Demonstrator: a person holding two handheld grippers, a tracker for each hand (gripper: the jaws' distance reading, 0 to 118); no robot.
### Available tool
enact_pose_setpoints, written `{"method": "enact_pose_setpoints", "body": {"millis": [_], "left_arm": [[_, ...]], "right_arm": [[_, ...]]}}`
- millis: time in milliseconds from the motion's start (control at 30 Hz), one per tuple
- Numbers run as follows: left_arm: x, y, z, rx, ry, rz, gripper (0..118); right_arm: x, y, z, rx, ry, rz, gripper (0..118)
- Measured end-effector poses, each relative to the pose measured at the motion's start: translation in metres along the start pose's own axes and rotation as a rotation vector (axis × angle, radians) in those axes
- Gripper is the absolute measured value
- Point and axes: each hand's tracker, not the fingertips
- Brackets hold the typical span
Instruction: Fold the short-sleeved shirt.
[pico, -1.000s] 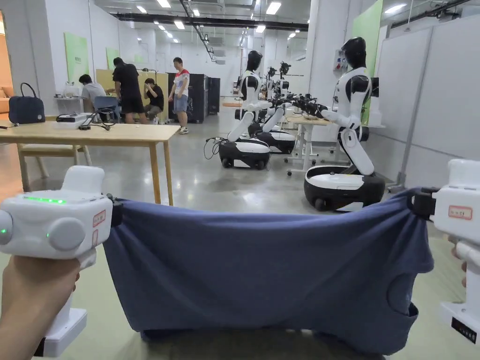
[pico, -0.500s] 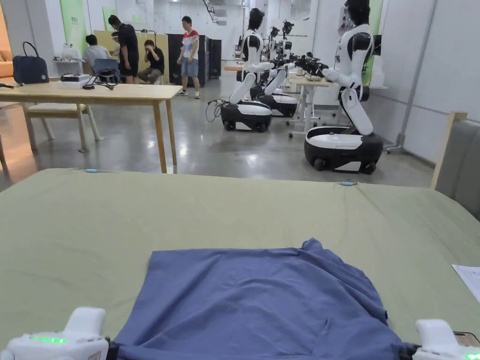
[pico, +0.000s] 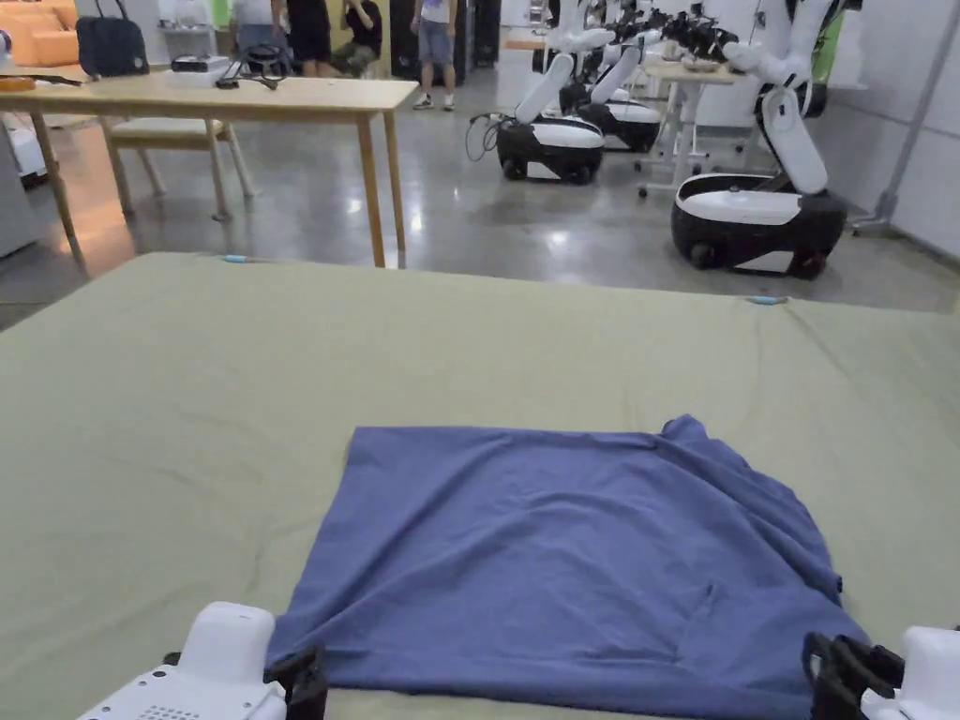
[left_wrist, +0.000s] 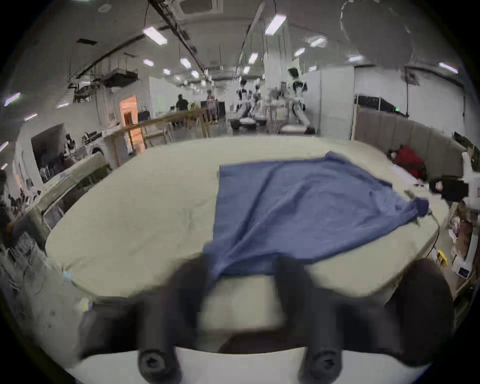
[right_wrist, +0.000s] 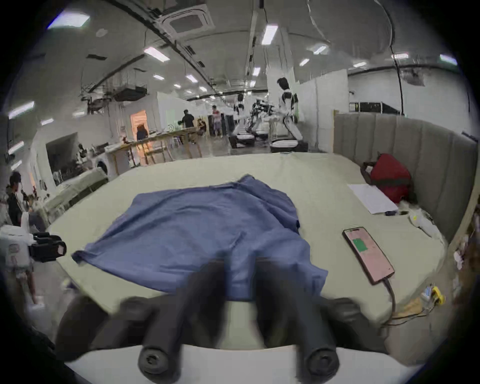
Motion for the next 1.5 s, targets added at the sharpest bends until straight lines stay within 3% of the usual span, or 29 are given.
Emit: {"method": "enact_pose_setpoints", "body": {"millis": [33, 67, 133, 233, 333, 367, 400, 433, 467, 633, 733, 767, 800, 900, 933, 967, 1067, 1100, 1133, 1167, 1200, 1267, 1500], "left_arm": [[-0.002, -0.007, -0.008, -0.068, 0.029, -0.014, 15], [-0.007, -0.015, -0.013, -0.097, 0.055, -0.020, 0], [-0.018, -0.026, -0.022, -0.133, -0.012, 0.031, 0], [-0.027, -0.030, -0.026, -0.137, 0.025, 0.039, 0], [-0.035, -0.025, -0.032, -0.123, 0.013, 0.092, 1], [-0.037, -0.023, -0.036, -0.116, 0.021, 0.090, 20], [-0.036, -0.018, -0.035, -0.111, 0.039, 0.086, 56], [-0.038, -0.015, -0.040, -0.113, 0.049, 0.079, 101], [-0.039, -0.013, -0.045, -0.120, 0.050, 0.072, 118], [-0.042, -0.008, -0.076, -0.106, 0.056, 0.027, 108], [-0.038, 0.003, -0.076, -0.122, 0.063, 0.001, 80], [-0.038, 0.003, -0.078, -0.142, 0.060, -0.002, 58], [-0.039, 0.006, -0.084, -0.185, 0.036, 0.002, 31], [-0.034, 0.007, -0.084, -0.193, -0.017, 0.020, 14], [-0.018, 0.014, -0.075, -0.181, 0.018, -0.043, 13], [-0.013, 0.016, -0.073, -0.189, 0.032, -0.074, 12], [-0.017, 0.024, -0.072, -0.200, -0.012, -0.015, 12], [-0.017, 0.027, -0.071, -0.200, -0.009, -0.015, 12], [-0.017, 0.029, -0.070, -0.199, -0.005, -0.016, 12], [-0.018, 0.032, -0.069, -0.198, -0.004, -0.017, 12], [-0.019, 0.029, -0.071, -0.198, -0.004, -0.024, 12], [-0.021, 0.033, -0.070, -0.206, -0.001, -0.044, 9], [-0.017, 0.100, -0.056, -0.115, 0.050, -0.187, 7]], "right_arm": [[-0.005, -0.006, -0.003, -0.013, -0.020, 0.021, 4], [-0.008, -0.010, -0.005, -0.017, -0.003, 0.013, 4], [-0.010, -0.012, -0.012, -0.085, 0.079, -0.023, 4], [-0.011, -0.013, -0.019, -0.101, 0.048, 0.038, 4], [-0.003, -0.015, -0.022, -0.123, 0.053, 0.028, 4], [-0.001, -0.013, -0.022, -0.130, 0.042, 0.030, 4], [0.003, -0.014, -0.022, -0.135, 0.026, 0.032, 4], [0.007, -0.014, -0.019, -0.138, 0.013, 0.029, 4], [0.012, -0.014, -0.016, -0.134, 0.006, 0.022, 4], [0.043, -0.011, -0.009, -0.143, -0.055, 0.028, 4], [0.061, -0.015, -0.009, -0.163, -0.094, 0.030, 4], [0.067, -0.015, -0.012, -0.172, -0.099, 0.028, 6], [0.073, -0.016, -0.012, -0.178, -0.101, 0.027, 20], [0.088, -0.017, -0.022, -0.202, -0.084, -0.008, 52], [0.091, -0.018, -0.030, -0.229, -0.072, -0.005, 93], [0.091, -0.020, -0.036, -0.237, -0.061, 0.008, 118], [0.089, -0.025, -0.056, -0.212, -0.044, 0.047, 117], [0.087, -0.025, -0.062, -0.217, -0.023, 0.058, 113], [0.085, -0.025, -0.065, -0.205, 0.010, 0.062, 97], [0.085, -0.021, -0.070, -0.202, 0.006, 0.049, 39], [0.084, -0.020, -0.078, -0.238, -0.024, 0.039, 5], [0.091, -0.018, -0.083, -0.285, 0.031, -0.003, 5], [0.089, 0.057, -0.060, -0.126, 0.026, -0.029, 5]]}}
